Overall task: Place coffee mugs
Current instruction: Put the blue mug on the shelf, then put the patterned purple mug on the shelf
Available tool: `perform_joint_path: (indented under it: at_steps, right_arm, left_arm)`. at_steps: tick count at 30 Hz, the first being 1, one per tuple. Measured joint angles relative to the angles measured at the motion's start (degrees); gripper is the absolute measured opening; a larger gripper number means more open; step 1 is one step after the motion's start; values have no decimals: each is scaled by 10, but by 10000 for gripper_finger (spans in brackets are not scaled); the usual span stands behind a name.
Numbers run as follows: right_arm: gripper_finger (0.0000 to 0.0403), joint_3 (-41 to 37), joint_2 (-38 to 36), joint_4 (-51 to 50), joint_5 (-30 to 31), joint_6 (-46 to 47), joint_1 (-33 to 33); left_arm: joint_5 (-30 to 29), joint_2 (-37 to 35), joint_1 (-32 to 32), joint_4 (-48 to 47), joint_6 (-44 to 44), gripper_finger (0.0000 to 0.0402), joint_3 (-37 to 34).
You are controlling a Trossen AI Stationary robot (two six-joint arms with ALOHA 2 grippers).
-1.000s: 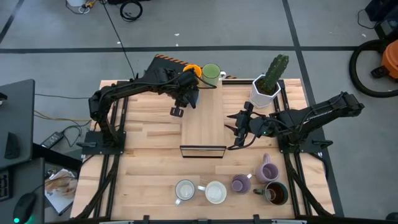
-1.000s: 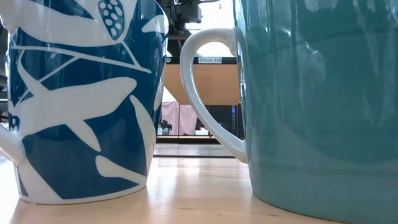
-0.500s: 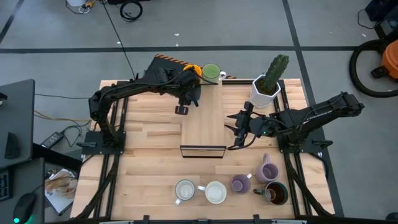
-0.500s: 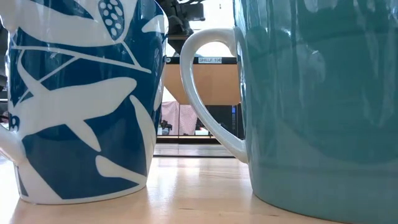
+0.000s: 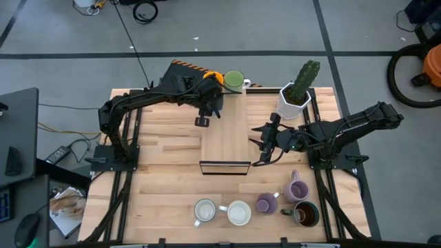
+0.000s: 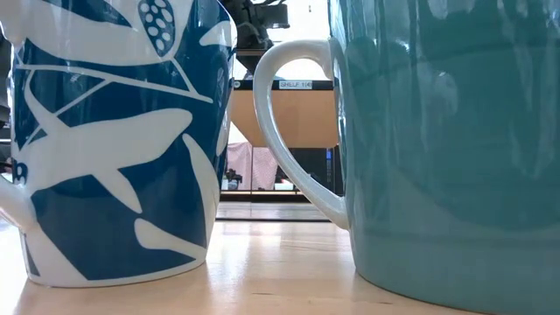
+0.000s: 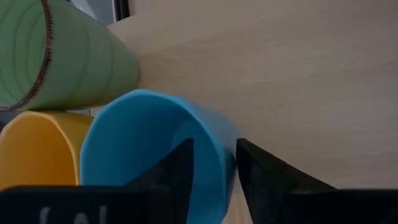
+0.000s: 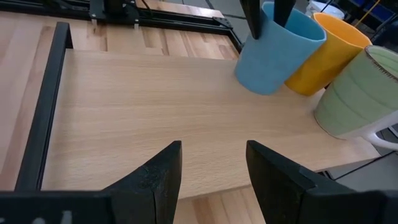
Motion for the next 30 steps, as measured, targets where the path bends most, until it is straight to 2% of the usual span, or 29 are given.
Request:
perform_joint_path:
  at_steps: [7,11,13,15,17,19,21,25,30]
  right_arm:
    - [185,0,0,-1,0,-1,0]
    - [185,0,0,-5,0,-9,0]
    - [185,0,0,-6,-8,-23,0]
    - [185,0,-1,-9,-40,-34,0]
    - [185,0,-5,-11,-97,-42,1]
    - [185,0,-10,-15,-165,-43,5]
    - [185,0,-11,-14,-196,-25,15]
    - [185,3,-10,-43,-183,35,43]
    - [182,32,1,-119,-117,127,100]
  left_arm:
    - [-17,-1,-11,-16,-3,189,44]
    - [-34,-6,-27,-47,-11,202,88]
    - [-13,-12,-32,-61,-32,202,93]
    - [33,-19,-38,-65,-62,199,91]
    - [67,-31,-45,-71,-93,193,73]
    - [74,-47,-58,-65,-115,187,43]
    - [75,-64,-77,-48,-137,181,4]
    - [75,-99,-126,-8,-170,176,-67]
    - [46,-142,-188,25,-219,176,-131]
